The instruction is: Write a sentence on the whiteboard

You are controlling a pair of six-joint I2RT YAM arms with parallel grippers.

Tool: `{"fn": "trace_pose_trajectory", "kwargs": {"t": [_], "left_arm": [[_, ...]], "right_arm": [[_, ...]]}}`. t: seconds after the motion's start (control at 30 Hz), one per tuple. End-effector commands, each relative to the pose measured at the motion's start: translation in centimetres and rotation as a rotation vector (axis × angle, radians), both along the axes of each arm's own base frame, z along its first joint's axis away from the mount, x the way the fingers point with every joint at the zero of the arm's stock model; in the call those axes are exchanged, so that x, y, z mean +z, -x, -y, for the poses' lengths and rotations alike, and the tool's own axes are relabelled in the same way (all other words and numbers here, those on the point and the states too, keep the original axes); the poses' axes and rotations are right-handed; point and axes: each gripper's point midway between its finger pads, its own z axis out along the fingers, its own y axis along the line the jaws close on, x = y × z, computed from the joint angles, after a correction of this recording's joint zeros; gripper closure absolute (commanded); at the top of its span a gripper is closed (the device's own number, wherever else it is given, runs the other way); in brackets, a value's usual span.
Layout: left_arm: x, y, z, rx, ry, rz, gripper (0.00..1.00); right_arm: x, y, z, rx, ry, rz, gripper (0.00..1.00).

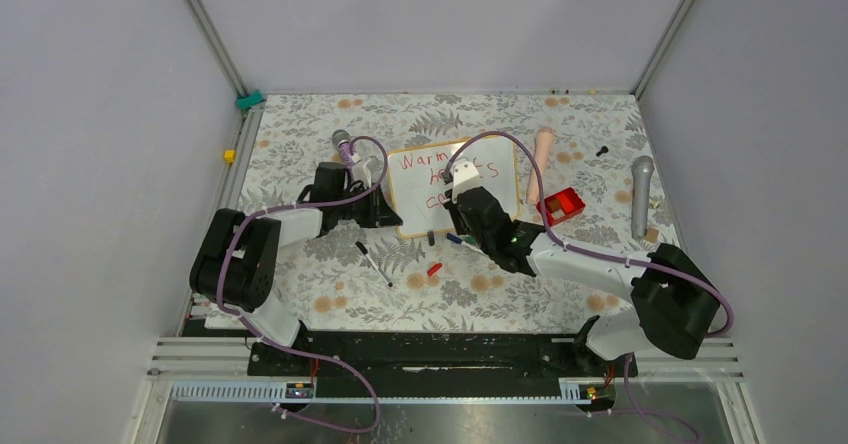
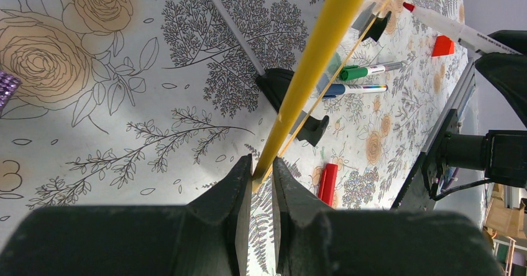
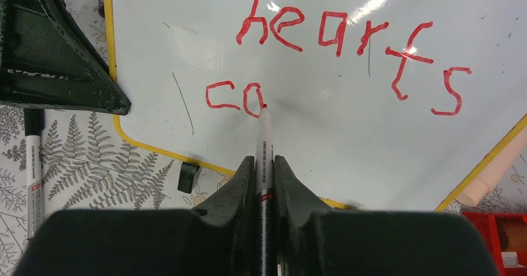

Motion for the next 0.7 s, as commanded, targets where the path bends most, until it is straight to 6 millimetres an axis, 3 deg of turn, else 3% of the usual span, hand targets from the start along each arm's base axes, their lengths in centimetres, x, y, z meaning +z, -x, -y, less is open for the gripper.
{"fn": "trace_pose_trajectory", "kwargs": {"t": [0.0, 0.67], "left_arm": [[0.85, -2.04, -0.29, 0.026, -0.014, 0.064, 1.0], [0.85, -1.97, -0.25, 0.024, -0.013, 0.063, 1.0]], "right_arm": [[2.15, -1.41, -0.7, -0.032, -0.046, 0.037, 1.0], [2.04, -2.33, -0.02, -0.084, -0.009, 0.044, 1.0]]}}
